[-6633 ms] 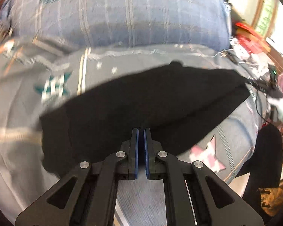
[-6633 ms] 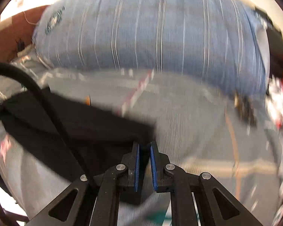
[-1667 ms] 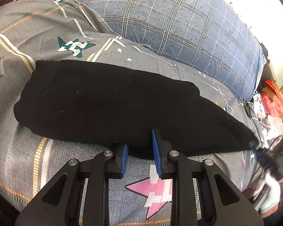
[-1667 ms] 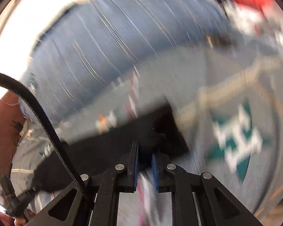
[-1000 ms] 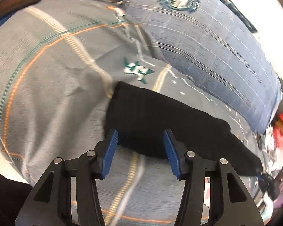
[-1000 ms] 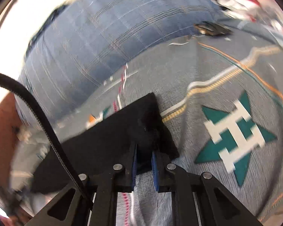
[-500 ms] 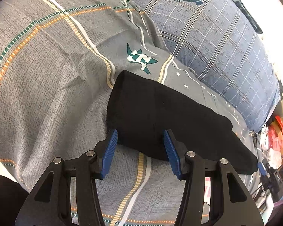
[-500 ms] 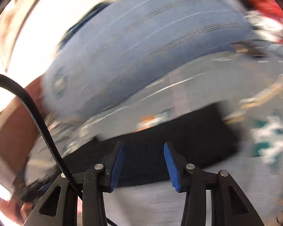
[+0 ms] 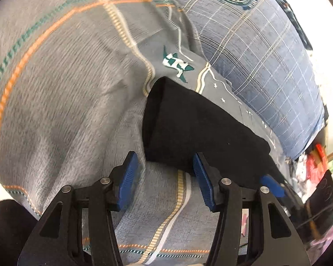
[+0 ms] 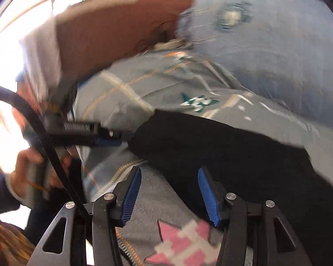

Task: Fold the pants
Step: 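Press the folded pants flat with the left gripper while the right gripper smooths them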

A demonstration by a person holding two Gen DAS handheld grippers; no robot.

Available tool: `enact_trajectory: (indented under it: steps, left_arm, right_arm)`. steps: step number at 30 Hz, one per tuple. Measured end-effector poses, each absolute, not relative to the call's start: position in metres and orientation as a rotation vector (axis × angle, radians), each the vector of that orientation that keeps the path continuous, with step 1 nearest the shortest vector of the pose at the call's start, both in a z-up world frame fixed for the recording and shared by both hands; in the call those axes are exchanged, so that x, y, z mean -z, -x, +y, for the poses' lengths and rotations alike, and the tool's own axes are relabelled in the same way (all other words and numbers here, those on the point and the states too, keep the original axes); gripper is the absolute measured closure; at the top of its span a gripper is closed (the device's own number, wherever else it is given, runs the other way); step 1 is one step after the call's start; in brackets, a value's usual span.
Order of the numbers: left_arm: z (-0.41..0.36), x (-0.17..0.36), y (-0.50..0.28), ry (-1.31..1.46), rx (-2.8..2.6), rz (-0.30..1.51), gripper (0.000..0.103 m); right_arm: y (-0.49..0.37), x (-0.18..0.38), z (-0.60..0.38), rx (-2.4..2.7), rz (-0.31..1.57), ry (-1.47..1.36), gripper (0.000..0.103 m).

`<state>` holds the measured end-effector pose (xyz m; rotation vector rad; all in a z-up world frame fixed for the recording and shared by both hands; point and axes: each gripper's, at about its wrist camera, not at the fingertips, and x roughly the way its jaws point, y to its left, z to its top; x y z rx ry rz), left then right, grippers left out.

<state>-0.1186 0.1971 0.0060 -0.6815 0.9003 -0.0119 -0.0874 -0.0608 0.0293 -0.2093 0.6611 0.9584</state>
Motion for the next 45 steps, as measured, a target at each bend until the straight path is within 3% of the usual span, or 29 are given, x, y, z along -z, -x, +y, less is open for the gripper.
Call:
enact_trajectory:
  steps: [5, 9, 11, 15, 18, 25, 30, 41, 45]
  left_arm:
    - [0.195, 0.002, 0.109, 0.749, 0.077, 0.897, 0.050]
    - [0.194, -0.001, 0.100, 0.762, 0.094, 0.877, 0.051]
    - [0.190, -0.017, 0.097, 0.708, 0.117, 0.815, 0.070]
    - [0.175, -0.047, 0.070, 0.556, 0.169, 0.780, 0.079]
    - [0.174, -0.058, 0.049, 0.511, 0.167, 0.779, 0.081]
    - [0.201, -0.006, 0.069, 0.518, 0.014, 0.952, 0.080]
    - [0.205, -0.006, 0.095, 0.491, -0.015, 0.952, 0.080]
    - [0.138, -0.042, 0.113, 0.239, -0.048, 0.842, 0.080]
    - [0.111, -0.048, 0.111, 0.203, -0.024, 0.829, 0.080]
  right_arm:
    - [0.080, -0.004, -0.026, -0.940, 0.644, 0.407, 0.052]
    - [0.059, -0.010, -0.028, -0.998, 0.653, 0.270, 0.077]
    - [0.052, -0.014, -0.030, -1.012, 0.668, 0.191, 0.086]
    - [0.035, -0.021, -0.039, -0.990, 0.672, 0.026, 0.094]
    - [0.023, -0.025, -0.045, -0.979, 0.675, -0.114, 0.095]
    - [0.034, 0.006, -0.007, -0.978, 0.783, 0.006, 0.091]
    - [0.038, -0.008, -0.023, -0.961, 0.792, -0.033, 0.060]
    - [0.057, -0.022, -0.088, -0.830, 0.769, -0.161, 0.059]
    - [0.067, -0.027, -0.113, -0.777, 0.745, -0.186, 0.053]
